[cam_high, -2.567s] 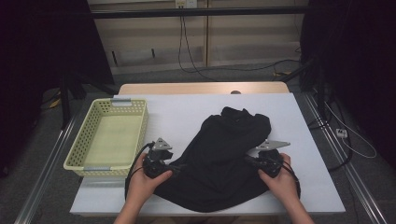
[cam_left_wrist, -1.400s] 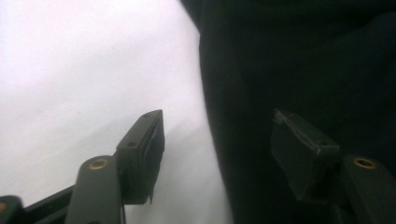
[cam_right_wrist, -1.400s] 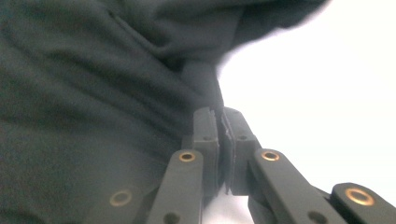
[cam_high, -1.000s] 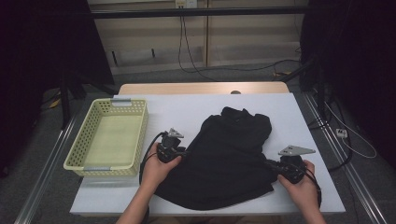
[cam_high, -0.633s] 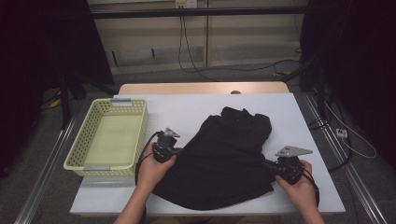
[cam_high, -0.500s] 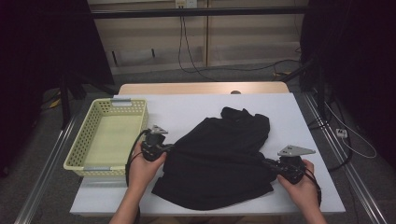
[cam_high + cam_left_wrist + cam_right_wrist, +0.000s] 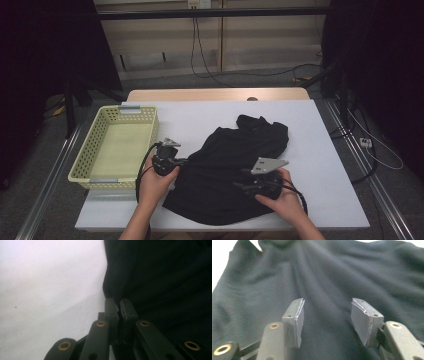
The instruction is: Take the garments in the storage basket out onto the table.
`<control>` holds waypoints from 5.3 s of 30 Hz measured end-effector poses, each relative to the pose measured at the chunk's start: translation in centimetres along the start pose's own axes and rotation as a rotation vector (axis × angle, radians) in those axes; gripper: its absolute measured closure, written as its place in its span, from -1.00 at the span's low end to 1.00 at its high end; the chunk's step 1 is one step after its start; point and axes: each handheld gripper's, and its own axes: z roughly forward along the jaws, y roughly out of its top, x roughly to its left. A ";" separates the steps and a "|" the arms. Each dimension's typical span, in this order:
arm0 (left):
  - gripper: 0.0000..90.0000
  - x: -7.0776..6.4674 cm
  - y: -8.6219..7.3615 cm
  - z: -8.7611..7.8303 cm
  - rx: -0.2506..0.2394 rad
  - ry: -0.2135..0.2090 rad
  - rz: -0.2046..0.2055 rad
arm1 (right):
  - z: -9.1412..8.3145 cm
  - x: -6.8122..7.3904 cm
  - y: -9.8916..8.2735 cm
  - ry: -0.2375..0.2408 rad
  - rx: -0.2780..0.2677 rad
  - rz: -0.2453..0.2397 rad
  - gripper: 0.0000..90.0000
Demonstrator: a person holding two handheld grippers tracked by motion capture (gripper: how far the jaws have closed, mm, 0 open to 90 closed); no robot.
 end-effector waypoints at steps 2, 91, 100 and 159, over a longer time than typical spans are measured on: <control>0.91 0.0 -0.1 0.0 0.006 -0.004 -0.002 | 0.8 0.1 -0.2 0.000 0.064 -0.008 0.10; -0.53 -1.8 2.7 3.1 -0.036 -0.101 0.052 | 0.1 1.2 2.9 0.132 0.004 0.050 0.24; -0.12 -2.6 3.6 6.2 0.014 -0.084 0.115 | -4.3 -4.2 0.3 -0.131 -0.074 0.203 0.07; 0.82 0.2 2.1 1.1 -0.017 -0.019 -0.057 | 1.9 -2.9 1.1 -0.066 0.091 0.048 0.36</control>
